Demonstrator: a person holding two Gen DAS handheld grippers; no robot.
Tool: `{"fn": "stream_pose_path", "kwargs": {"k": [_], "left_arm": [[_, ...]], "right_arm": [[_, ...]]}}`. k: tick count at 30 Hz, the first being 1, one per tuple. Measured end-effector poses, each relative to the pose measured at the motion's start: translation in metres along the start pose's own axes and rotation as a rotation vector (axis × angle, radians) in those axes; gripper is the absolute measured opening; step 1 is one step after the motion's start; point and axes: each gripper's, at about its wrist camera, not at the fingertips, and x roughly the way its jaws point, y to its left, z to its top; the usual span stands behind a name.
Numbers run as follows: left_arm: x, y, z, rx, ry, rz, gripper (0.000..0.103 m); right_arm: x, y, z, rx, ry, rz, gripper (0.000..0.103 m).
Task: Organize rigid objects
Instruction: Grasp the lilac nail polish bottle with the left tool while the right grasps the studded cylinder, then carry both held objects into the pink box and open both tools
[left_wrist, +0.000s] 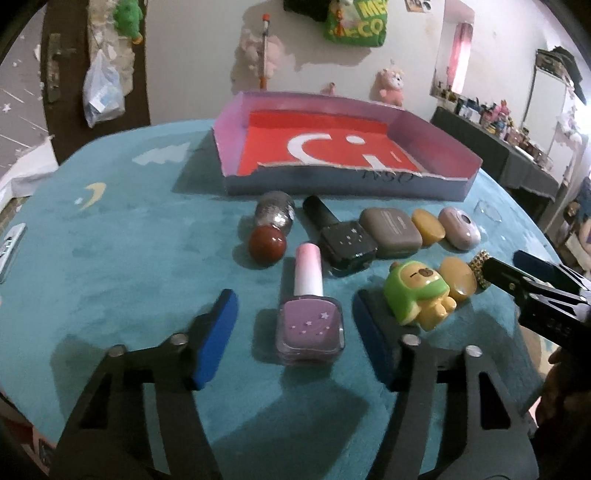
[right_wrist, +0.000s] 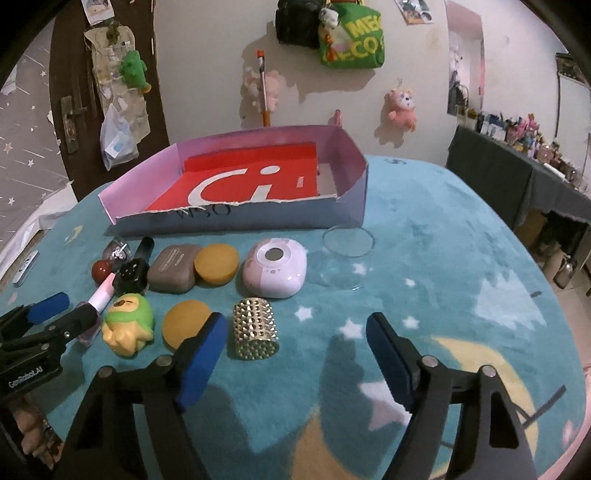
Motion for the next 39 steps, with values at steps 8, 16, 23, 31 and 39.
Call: {"fn": "stream_pose_path", "kwargs": {"k": [8,16,23,31,39], "left_arm": [[0.006,-0.002,0.008,0.011,0.027,-0.044,0.034],[-0.008,-0.004,0.025,0.032,-0.034,-0.045,0.034],[-0.007,-0.005,0.029,0.034,-0.044,-0.039,0.034],[-0.011,-0.006,0.036,0.034,-0.062,-0.044,0.034],[-0.014,-0.005,0.059,0.045,-0.105,-0.045,0.034]], "right_arm": [[0.006,-0.004,0.0,0.051,0.023,0.12,0.027],[-0.009,-0.001,0.016,-0.002,-0.052,0.084,0.027],[-0.009,-0.002,0.018,0.001,-0.048,0.095,0.027],[-0.009,-0.001,0.023,-0.007,-0.052,0.102,0.027],[-0.012,-0.001,0.046,-0.047,-0.096,0.092,0.027]]}}
